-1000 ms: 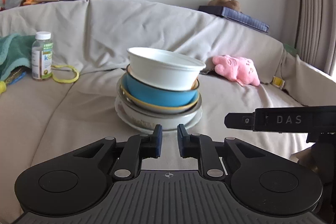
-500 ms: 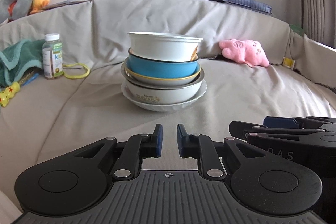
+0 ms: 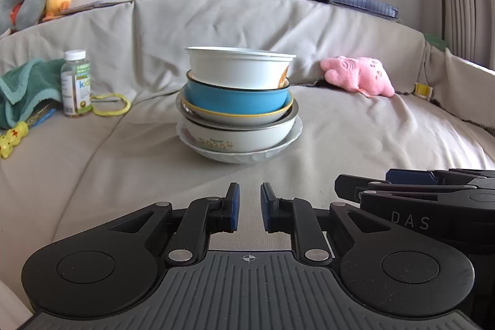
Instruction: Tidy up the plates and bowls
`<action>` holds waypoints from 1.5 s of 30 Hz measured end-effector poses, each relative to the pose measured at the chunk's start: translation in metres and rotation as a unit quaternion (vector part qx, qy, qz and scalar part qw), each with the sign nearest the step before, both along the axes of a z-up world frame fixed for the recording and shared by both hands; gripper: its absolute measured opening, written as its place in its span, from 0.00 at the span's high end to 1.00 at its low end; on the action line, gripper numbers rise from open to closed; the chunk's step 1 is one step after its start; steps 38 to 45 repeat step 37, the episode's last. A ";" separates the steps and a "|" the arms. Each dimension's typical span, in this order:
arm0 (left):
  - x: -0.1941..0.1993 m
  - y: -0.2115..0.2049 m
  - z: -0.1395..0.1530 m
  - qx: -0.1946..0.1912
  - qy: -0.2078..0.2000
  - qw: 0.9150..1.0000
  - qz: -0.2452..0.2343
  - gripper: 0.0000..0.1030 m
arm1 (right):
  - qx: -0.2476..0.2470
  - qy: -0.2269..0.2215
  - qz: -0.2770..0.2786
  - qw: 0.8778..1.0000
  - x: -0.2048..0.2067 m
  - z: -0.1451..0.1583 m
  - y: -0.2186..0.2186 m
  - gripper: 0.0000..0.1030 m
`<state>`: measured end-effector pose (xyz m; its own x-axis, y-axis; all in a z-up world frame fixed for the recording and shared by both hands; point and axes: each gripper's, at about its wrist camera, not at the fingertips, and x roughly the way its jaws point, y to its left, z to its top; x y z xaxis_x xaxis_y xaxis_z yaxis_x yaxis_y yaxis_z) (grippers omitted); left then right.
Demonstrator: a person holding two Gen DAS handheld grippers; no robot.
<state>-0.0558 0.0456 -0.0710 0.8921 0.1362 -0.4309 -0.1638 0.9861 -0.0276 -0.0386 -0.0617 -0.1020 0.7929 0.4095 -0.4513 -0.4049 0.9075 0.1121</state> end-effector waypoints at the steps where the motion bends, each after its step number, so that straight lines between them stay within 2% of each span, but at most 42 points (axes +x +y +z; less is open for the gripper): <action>1: 0.000 0.000 0.000 0.000 0.000 1.000 0.000 0.83 | 0.000 0.000 0.000 1.000 0.000 0.000 0.000 0.40; 45: 0.001 -0.001 0.001 -0.001 -0.005 1.000 0.005 0.83 | 0.005 0.001 0.001 1.000 0.000 0.001 0.000 0.39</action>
